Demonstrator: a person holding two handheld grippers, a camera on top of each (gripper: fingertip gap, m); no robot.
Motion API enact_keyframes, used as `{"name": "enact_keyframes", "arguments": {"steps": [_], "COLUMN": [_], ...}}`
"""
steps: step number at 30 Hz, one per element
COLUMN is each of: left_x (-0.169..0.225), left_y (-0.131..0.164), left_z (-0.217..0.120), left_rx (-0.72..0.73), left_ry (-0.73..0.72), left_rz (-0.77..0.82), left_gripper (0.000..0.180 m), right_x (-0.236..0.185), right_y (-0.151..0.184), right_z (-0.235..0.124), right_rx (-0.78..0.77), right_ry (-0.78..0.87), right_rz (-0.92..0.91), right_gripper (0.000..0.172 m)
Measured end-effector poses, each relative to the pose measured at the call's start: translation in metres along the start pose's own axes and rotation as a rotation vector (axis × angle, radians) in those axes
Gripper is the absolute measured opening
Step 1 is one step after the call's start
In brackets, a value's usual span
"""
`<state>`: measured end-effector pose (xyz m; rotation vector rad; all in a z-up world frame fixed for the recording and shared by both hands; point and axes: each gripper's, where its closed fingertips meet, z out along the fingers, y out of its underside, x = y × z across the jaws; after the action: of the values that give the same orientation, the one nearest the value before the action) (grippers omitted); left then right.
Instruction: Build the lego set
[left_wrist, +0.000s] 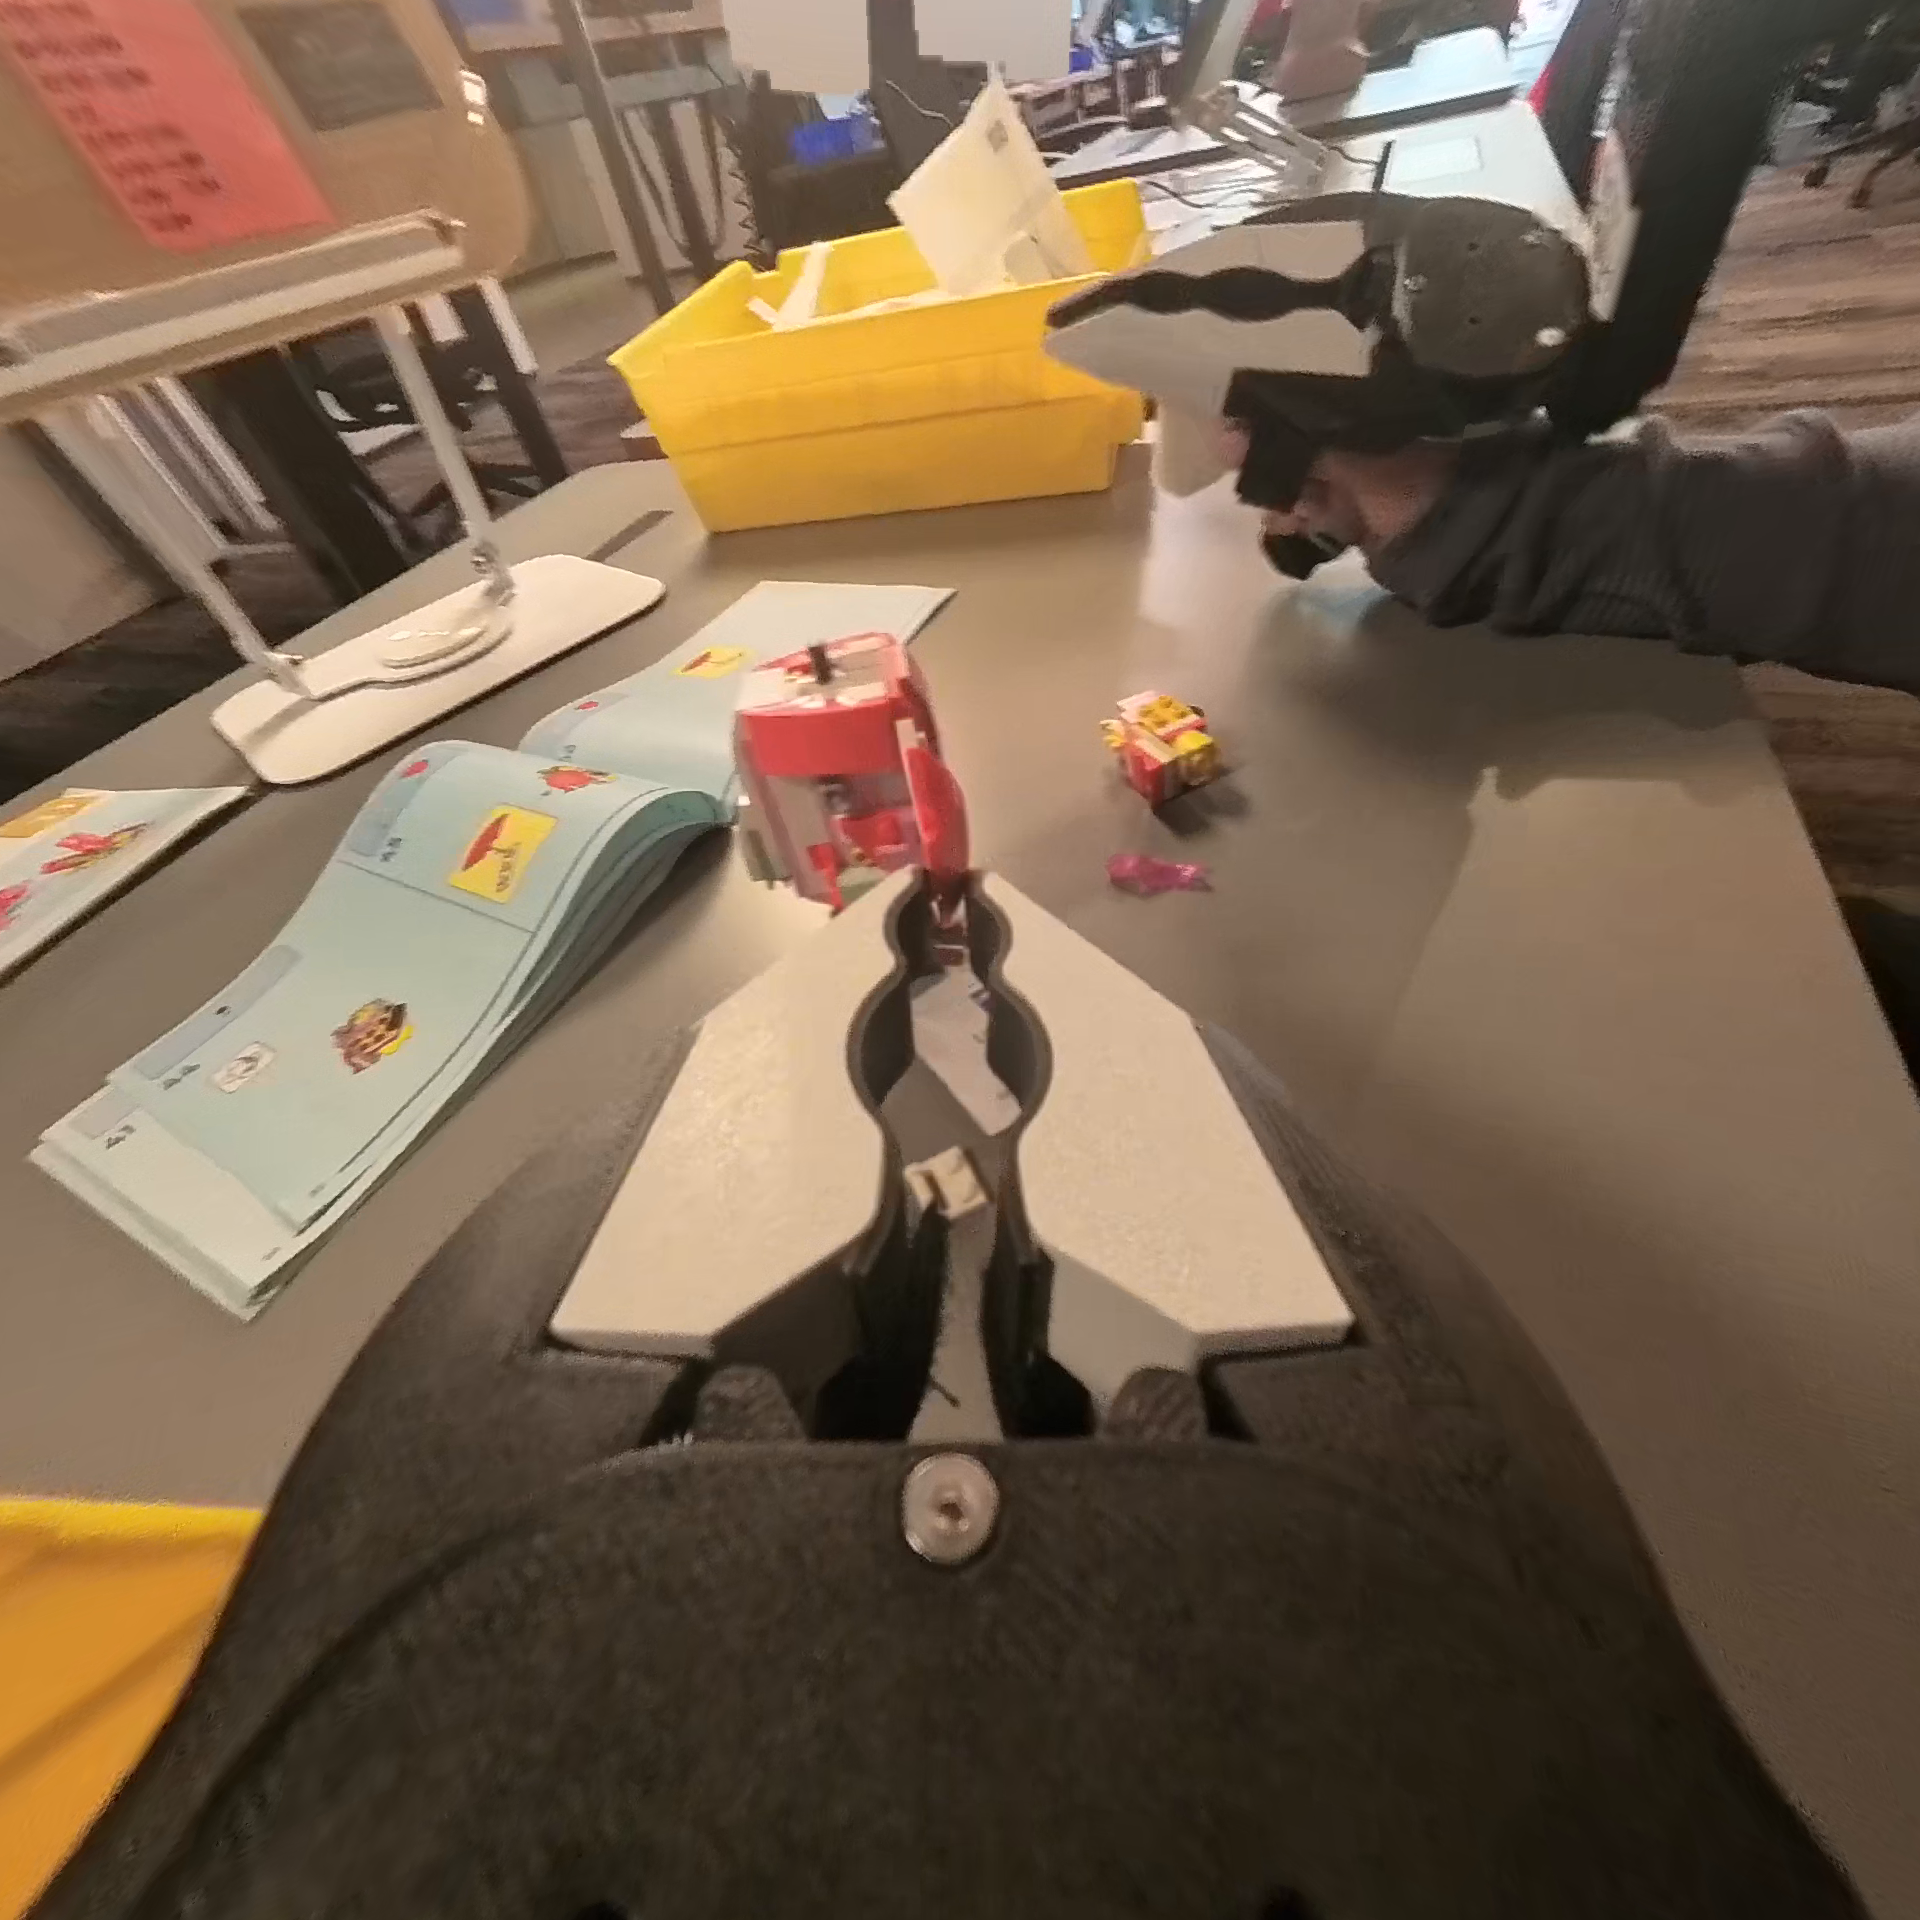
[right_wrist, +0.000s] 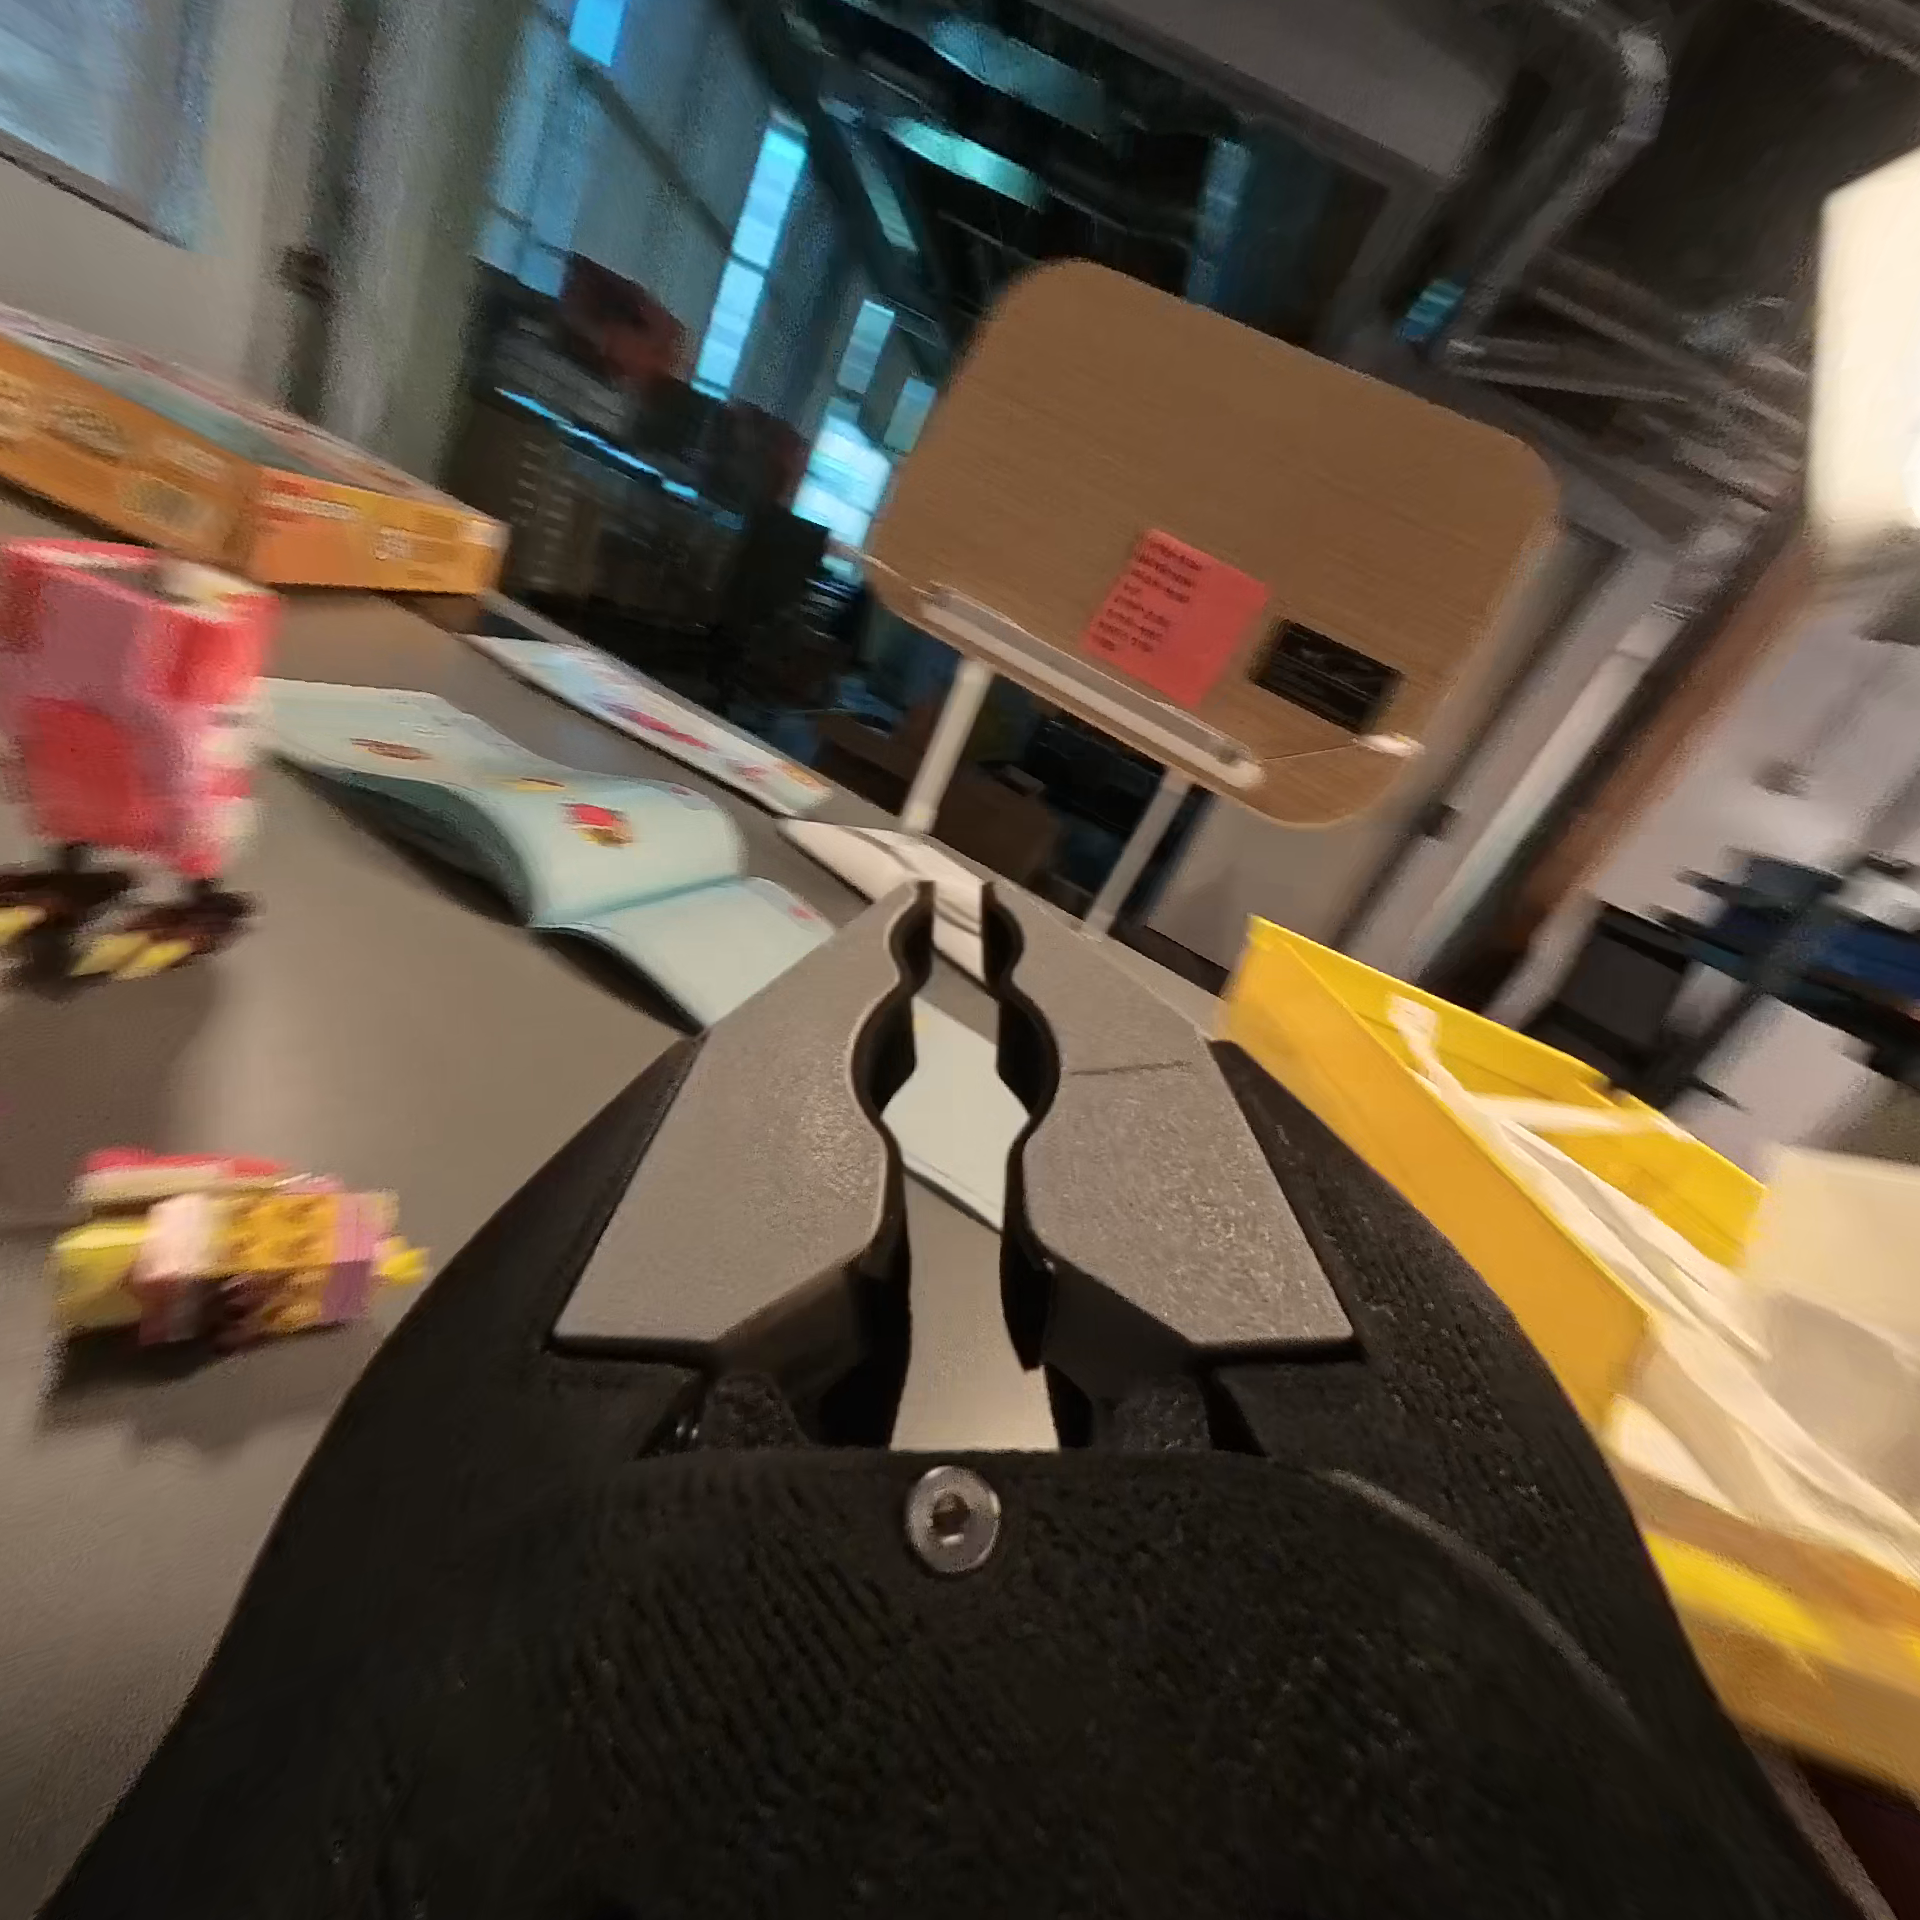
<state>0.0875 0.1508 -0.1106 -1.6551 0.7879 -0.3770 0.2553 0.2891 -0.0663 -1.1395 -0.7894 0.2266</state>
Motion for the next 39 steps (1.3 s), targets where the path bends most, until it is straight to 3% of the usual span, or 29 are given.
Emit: {"name": "enact_keyframes", "arguments": {"steps": [3, 6, 10, 15, 22, 27, 31, 39], "left_x": [0.007, 0.009, 0.013, 0.020, 0.028, 0.032, 0.032, 0.034], "left_y": [0.000, 0.000, 0.002, 0.004, 0.006, 0.005, 0.004, 0.005], "left_z": [0.002, 0.002, 0.004, 0.005, 0.007, 0.008, 0.007, 0.007], "left_rx": [-0.010, -0.022, -0.042, -0.060, -0.075, -0.074, -0.070, -0.073], "left_ry": [0.041, 0.037, 0.036, 0.053, 0.083, 0.097, 0.096, 0.103], "left_rz": [0.016, 0.051, 0.097, 0.130, 0.162, 0.171, 0.174, 0.177], "left_gripper": [0.004, 0.004, 0.005, 0.004, 0.004, 0.004, 0.004, 0.005], "right_x": [-0.052, -0.099, -0.119, -0.128, -0.137, -0.134, -0.129, -0.120], "right_y": [-0.009, 0.009, 0.036, 0.047, 0.050, 0.054, 0.054, 0.030], "right_z": [-0.010, -0.030, -0.053, -0.063, -0.064, -0.068, -0.059, -0.054], "right_rx": [0.029, -0.152, -0.378, -0.458, -0.527, -0.630, -0.606, -0.606], "right_ry": [-0.401, -0.837, -1.226, -1.502, -1.664, -1.687, -1.574, -1.387], "right_rz": [-0.030, -0.194, -0.549, -0.776, -0.861, -0.815, -0.846, -0.704], "right_gripper": [0.035, 0.057, 0.065, 0.059, 0.041, 0.028, 0.027, 0.025]}}
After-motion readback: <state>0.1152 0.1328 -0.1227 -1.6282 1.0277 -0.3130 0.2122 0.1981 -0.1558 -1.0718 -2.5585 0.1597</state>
